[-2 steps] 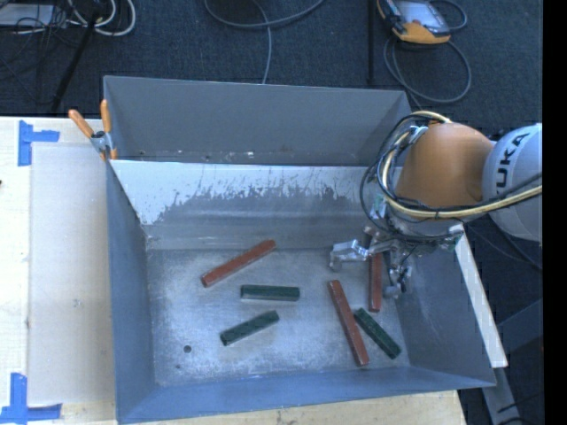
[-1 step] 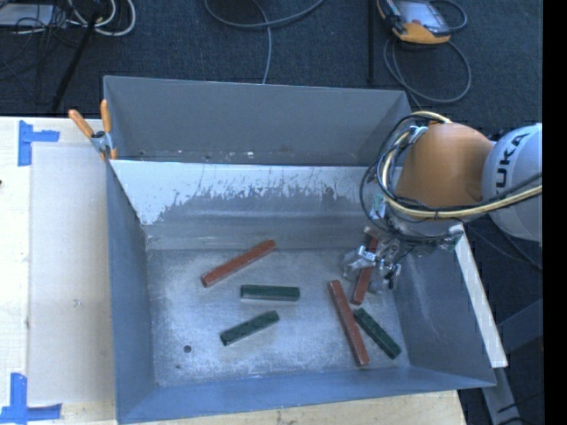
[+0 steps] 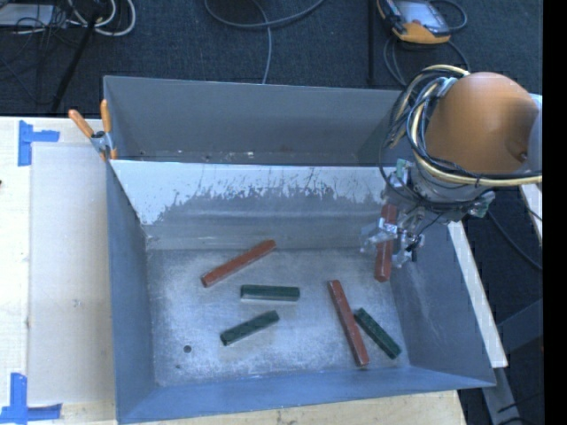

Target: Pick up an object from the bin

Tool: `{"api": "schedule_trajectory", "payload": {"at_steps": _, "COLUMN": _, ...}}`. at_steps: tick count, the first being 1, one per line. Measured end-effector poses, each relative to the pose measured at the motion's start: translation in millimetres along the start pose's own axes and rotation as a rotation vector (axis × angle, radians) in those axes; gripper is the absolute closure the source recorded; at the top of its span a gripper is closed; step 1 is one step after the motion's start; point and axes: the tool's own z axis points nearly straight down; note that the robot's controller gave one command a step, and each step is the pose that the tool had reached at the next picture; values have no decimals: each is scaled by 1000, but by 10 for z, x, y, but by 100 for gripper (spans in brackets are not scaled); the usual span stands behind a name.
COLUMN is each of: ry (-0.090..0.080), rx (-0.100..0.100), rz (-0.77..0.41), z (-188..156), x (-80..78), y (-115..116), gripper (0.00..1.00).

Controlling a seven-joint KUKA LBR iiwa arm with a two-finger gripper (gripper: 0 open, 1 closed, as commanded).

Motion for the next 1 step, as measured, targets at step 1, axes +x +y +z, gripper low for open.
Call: {"api": "schedule_trajectory", "payload": {"at_steps": 1, "ry": -1, "rx": 2, "rz": -8, "z": -930, "x": -53, "y": 4, "gripper": 100}}
